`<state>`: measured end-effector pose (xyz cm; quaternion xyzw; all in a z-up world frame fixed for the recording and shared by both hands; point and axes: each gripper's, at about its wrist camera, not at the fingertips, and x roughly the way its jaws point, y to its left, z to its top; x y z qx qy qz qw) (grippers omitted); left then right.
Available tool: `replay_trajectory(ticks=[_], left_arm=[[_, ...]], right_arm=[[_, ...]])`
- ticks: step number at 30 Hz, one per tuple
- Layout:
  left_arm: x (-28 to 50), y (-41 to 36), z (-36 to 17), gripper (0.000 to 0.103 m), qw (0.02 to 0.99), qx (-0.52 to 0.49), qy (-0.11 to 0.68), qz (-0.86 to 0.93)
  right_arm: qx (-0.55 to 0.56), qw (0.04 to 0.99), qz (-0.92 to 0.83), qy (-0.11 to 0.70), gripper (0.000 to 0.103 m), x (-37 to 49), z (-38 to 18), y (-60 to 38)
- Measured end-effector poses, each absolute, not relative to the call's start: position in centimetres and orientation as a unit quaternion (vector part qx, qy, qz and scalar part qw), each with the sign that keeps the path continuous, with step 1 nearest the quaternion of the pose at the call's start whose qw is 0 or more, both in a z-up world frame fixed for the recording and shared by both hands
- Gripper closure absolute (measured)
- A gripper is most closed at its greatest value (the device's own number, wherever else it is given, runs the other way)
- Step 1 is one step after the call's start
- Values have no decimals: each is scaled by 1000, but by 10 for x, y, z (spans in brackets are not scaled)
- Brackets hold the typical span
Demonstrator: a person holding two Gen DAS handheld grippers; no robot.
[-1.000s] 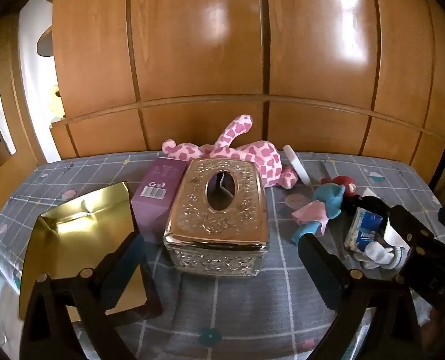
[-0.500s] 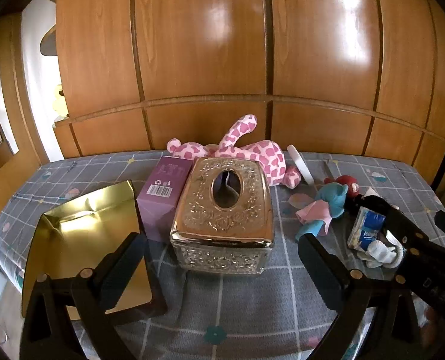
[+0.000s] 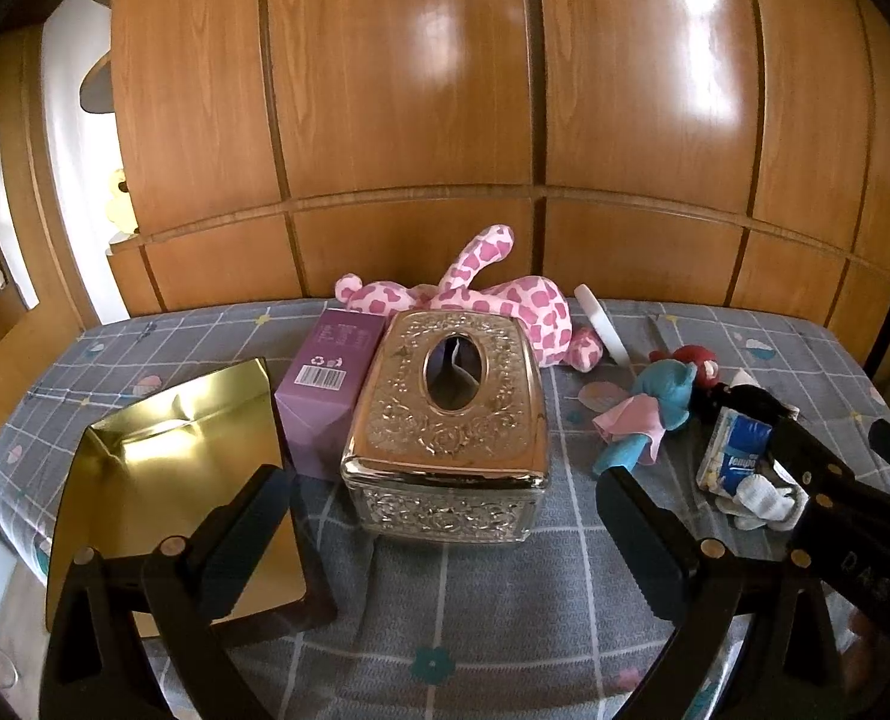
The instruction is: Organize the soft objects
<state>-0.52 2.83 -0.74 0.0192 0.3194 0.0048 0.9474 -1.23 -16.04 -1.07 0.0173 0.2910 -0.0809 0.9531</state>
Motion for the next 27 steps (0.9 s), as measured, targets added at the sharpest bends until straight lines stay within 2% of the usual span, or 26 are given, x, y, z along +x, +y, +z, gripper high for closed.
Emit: replay_trajectory(ticks=[27], left_arm=[[-6,7,-9,0,944,43,327,-15]], right_arm=[[25,951,-104,289,2,-7,-9,-188]])
